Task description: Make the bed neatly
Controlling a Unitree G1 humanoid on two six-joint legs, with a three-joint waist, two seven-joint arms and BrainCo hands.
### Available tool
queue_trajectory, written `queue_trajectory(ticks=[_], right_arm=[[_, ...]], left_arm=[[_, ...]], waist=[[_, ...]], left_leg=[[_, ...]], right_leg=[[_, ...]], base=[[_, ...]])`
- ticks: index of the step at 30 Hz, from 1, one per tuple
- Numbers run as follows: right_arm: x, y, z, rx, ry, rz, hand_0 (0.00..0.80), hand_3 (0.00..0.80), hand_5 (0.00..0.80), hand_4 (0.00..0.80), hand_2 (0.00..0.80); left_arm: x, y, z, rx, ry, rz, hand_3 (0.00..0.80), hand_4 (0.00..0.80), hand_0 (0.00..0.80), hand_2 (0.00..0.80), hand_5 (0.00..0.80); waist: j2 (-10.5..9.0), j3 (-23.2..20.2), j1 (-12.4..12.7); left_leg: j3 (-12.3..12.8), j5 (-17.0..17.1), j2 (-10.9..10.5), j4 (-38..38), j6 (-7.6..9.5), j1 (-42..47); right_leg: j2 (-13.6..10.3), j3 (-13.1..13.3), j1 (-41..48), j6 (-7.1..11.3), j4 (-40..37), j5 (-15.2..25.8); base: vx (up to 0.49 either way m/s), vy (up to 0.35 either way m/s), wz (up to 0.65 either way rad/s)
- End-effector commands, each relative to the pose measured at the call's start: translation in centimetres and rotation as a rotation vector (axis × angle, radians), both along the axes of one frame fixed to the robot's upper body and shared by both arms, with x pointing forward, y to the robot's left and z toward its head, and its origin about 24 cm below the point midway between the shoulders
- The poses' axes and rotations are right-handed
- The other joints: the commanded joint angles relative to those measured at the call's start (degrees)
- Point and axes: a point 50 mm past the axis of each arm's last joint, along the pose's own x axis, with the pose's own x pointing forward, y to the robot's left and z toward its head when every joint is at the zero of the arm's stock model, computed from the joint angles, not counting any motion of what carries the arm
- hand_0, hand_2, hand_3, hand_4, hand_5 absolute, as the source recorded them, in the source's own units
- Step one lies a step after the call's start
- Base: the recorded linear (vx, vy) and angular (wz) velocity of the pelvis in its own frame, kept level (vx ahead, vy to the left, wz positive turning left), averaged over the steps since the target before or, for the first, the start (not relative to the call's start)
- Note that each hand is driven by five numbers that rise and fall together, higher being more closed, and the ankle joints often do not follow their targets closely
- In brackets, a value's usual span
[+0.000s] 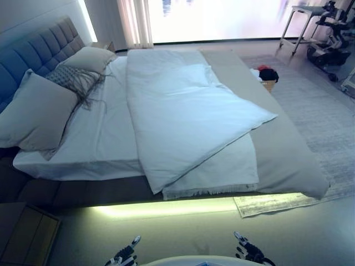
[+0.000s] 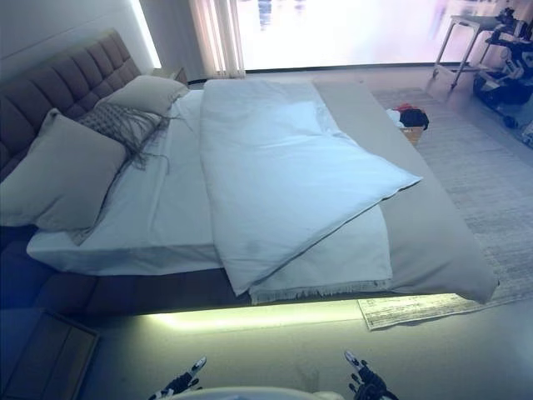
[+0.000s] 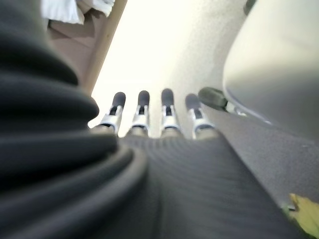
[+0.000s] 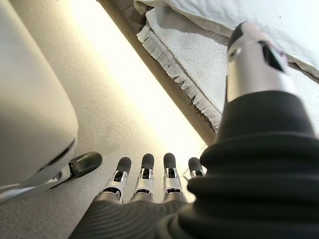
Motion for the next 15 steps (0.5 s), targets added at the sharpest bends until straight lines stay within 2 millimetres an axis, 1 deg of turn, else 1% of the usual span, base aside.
queue_trajectory(ticks=[1, 7, 15], right_arm=[[1.46, 0.71, 0.01, 0.009, -0.003, 0.017, 0.0, 0.0, 0.0, 0.0, 0.0], [1.48, 0.75, 0.0, 0.015, -0.003, 0.026, 0.0, 0.0, 0.0, 0.0, 0.0], [1.75, 0.9, 0.03, 0.025, -0.01, 0.024, 0.0, 0.0, 0.0, 0.0, 0.0]], left_arm=[[1.32, -0.98, 0.06, -0.036, -0.024, -0.056, 0.0, 0.0, 0.0, 0.0, 0.0], [1.26, -1.11, 0.07, -0.075, -0.048, -0.014, 0.0, 0.0, 0.0, 0.0, 0.0], [1.2, -1.22, 0.02, -0.057, -0.037, -0.015, 0.0, 0.0, 0.0, 0.0, 0.0]], waist=[[-1.2, 0.4, 0.6], [-1.28, 0.2, 0.8], [-1.21, 0.0, 0.7]], left_leg=[[0.9, -1.4, -4.0, 0.2, 3.64, -1.2], [1.1, -1.5, -4.1, 0.2, 3.75, -1.4], [1.4, -1.8, -4.1, 0.2, 3.91, -1.3]], right_leg=[[-0.3, -0.3, -0.1, 1.34, 1.0, -0.2], [-0.4, -0.2, -0.4, 1.55, 1.0, -0.1], [-0.5, -0.2, -0.5, 1.61, 1.0, -0.1]], base=[[0.0, 0.0, 0.0], [0.0, 0.0, 0.0], [0.0, 0.0, 0.0]])
